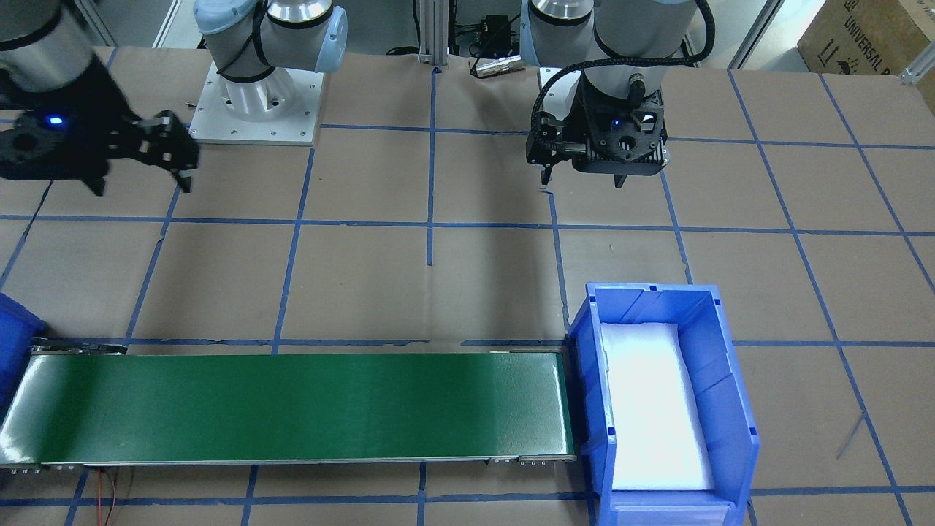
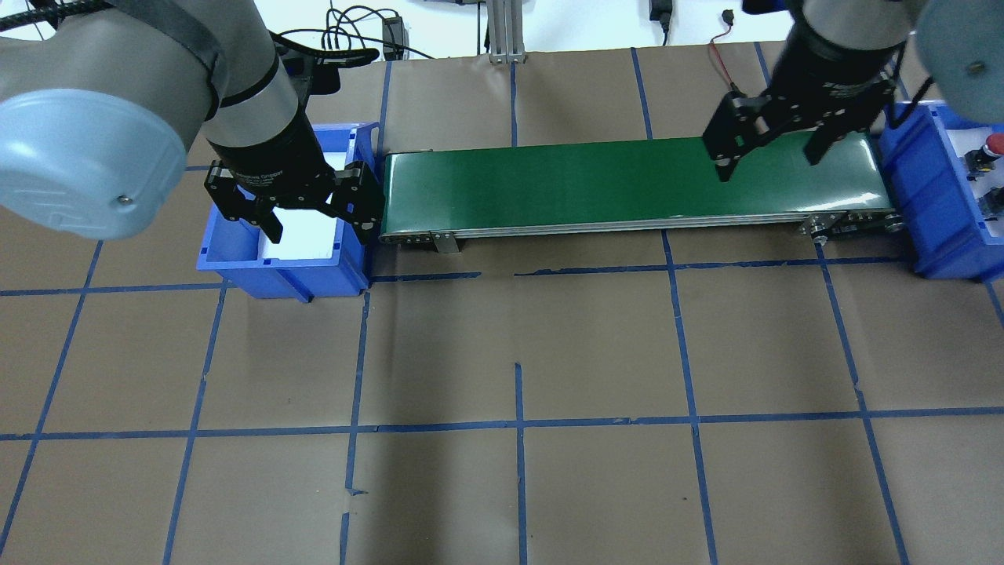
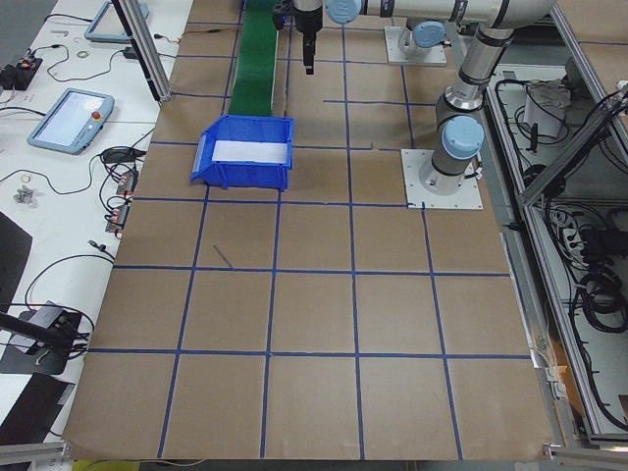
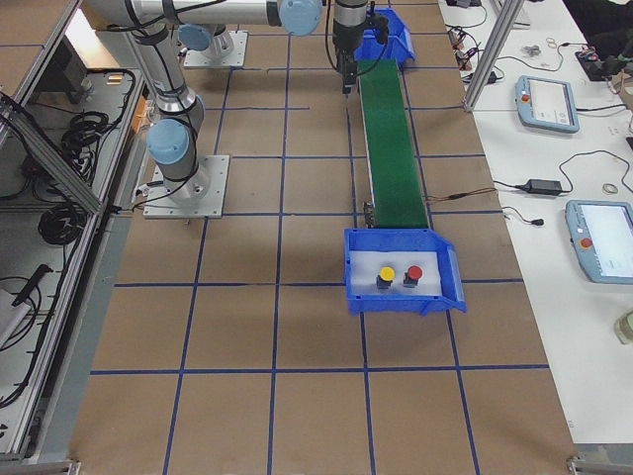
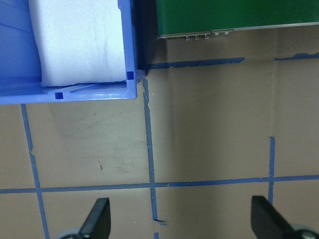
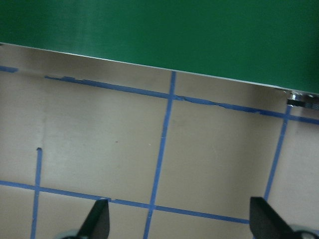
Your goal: Transport two buttons from left to right
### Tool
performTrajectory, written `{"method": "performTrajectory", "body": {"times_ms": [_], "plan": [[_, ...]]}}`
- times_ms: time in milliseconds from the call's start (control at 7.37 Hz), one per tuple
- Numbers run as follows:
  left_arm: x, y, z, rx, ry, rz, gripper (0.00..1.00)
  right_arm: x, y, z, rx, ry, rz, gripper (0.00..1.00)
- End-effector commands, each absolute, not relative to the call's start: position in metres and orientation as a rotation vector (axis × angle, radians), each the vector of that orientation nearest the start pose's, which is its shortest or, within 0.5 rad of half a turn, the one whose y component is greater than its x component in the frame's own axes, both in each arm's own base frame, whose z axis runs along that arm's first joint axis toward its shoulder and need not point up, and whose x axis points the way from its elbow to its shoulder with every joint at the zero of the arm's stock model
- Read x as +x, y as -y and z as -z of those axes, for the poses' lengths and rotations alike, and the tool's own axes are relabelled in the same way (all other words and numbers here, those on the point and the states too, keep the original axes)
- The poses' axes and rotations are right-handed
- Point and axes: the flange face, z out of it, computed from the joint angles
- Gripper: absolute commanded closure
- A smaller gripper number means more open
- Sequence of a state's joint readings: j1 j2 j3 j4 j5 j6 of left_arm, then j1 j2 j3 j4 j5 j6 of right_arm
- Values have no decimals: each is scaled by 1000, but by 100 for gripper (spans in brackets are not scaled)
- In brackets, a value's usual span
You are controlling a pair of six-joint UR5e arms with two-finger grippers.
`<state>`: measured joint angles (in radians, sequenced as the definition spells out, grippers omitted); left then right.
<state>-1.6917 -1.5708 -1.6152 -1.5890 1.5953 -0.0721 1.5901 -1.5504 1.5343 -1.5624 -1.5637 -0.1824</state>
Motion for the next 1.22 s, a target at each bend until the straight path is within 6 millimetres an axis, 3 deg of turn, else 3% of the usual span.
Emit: {"method": "performTrajectory", "body": {"times_ms": [0, 136, 407, 814, 1085], "plan": [[-189, 466, -465, 77, -3109, -91, 0, 165, 497, -498, -319, -3144, 45, 0], [-189, 466, -465, 77, -3109, -91, 0, 159, 500, -497, -267, -3154, 52, 0], [-185, 471, -473, 58, -3121, -50, 0, 141, 508, -503, 11, -3138, 111, 0], [-173, 482, -483, 38, -3128, 44, 2, 140, 509, -507, 24, -3136, 130, 0], [-178, 485, -484, 41, -3187, 91, 3, 141, 509, -507, 19, -3138, 132, 0]]}}
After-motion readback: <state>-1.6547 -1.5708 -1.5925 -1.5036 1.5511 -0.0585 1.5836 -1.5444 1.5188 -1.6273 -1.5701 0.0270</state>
